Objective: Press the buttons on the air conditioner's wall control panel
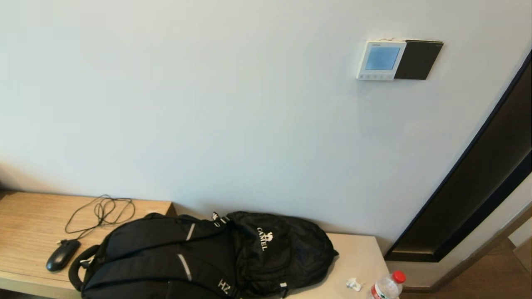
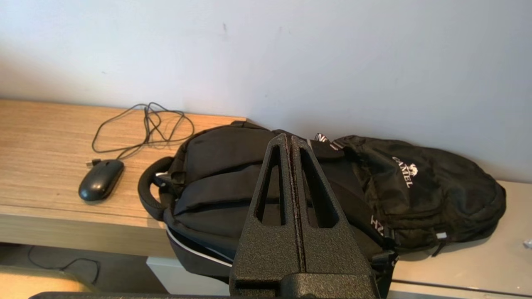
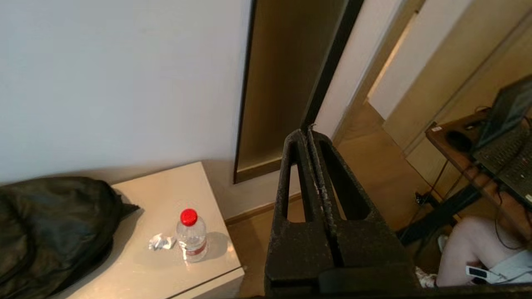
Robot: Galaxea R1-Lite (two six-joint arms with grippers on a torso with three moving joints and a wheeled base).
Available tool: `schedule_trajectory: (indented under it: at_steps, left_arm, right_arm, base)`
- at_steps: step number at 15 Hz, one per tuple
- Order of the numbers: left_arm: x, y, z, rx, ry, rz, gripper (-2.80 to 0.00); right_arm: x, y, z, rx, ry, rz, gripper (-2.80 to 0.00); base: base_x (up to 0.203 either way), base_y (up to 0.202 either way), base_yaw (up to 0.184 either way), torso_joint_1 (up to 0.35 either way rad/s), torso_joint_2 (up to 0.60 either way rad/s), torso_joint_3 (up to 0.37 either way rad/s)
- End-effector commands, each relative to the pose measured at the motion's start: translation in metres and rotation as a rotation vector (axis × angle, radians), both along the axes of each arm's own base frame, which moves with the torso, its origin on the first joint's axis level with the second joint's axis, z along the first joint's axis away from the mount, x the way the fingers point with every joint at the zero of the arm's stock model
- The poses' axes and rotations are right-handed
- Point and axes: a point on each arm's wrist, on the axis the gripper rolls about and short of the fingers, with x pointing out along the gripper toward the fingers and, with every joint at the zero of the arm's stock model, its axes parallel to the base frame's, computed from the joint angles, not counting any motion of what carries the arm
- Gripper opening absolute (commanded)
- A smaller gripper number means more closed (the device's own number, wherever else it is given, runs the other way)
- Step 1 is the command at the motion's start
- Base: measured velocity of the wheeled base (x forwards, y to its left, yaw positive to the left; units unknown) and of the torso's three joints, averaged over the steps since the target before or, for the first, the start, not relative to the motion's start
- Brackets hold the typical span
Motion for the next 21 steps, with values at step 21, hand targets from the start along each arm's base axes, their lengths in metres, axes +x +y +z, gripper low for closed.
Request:
schedule_trajectory:
  at_steps: [21]
  left_arm:
    - [0.0, 0.0, 0.0, 0.0, -0.001, 0.001, -2.8]
  right_arm:
    - [-0.027, 0.011, -0.096, 0.113, 0.058, 0.516, -2.8]
  base:
    - [0.0, 0.0, 0.0, 0.0, 0.0, 0.0]
